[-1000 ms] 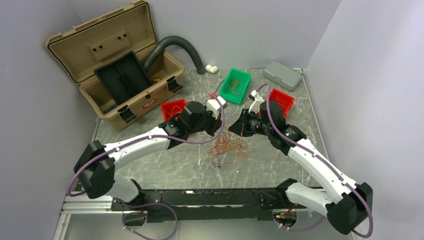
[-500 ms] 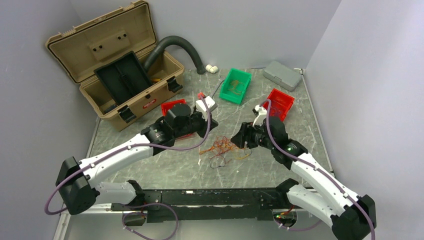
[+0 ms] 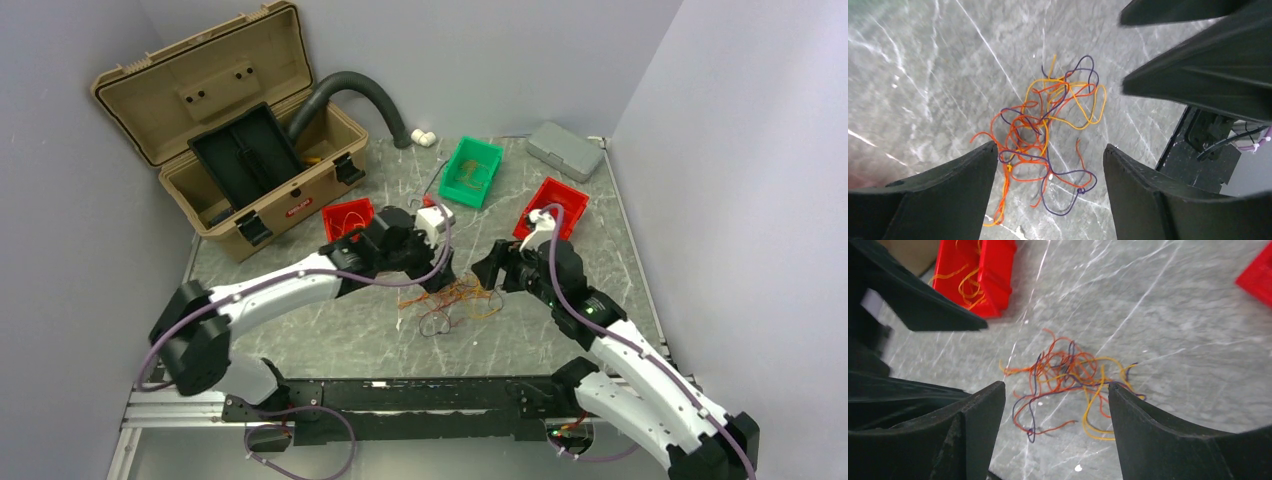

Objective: Untangle the cables

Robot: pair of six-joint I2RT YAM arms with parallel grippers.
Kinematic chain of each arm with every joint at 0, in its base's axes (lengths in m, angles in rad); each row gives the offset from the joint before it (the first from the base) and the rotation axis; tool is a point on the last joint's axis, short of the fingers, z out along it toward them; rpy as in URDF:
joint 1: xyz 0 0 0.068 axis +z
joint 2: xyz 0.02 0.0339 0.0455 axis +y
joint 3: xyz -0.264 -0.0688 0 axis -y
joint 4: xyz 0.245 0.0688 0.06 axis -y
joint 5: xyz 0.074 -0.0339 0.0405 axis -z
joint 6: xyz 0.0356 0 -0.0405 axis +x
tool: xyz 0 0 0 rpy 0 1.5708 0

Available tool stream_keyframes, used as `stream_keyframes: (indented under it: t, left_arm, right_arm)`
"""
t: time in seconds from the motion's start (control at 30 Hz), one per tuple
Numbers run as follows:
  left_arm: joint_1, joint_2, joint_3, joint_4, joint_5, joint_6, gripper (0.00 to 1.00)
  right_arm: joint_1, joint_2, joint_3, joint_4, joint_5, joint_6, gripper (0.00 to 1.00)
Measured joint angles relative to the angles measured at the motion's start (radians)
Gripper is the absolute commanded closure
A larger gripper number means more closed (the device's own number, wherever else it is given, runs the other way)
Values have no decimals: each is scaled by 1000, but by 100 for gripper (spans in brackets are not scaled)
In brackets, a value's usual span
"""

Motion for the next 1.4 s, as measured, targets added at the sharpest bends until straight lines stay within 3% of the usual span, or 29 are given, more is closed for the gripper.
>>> stream_keyframes:
  t: [0.2, 0.6, 0.7, 0.77, 0.8, 0.87, 0.93, 1.17, 1.37, 1.4]
  left_arm:
    - [0, 280, 217, -90, 24, -52, 15]
    - [1, 475, 360, -126, 118, -99, 12]
    - [-1, 502, 360, -125, 138, -130, 23]
    - [-2, 520, 360, -116, 152, -148, 41]
    - [-2, 529, 360, -108, 158, -159, 57]
    - [-2, 553, 367, -101, 171, -179, 80]
    - [-2, 572, 376, -108, 178, -187, 96]
    - [5, 537, 372, -173, 150, -169, 100]
    - [41, 306, 298, -208, 114, -124, 100]
    - [49, 259, 282, -210, 105, -117, 93]
  right_arm:
    - [0, -103, 21, -115, 224, 48, 21]
    - [0, -217, 38, -219, 380, 80, 19]
    - [0, -214, 46, -219, 385, 80, 19]
    - [0, -207, 50, -218, 385, 80, 19]
    - [0, -205, 50, -217, 384, 80, 19]
    - [0, -200, 50, -218, 385, 80, 19]
    - [0, -200, 50, -217, 384, 80, 19]
    - [0, -182, 22, -172, 340, 79, 19]
    - [0, -140, -79, -106, 264, 80, 19]
    - [0, -130, -90, -101, 254, 80, 19]
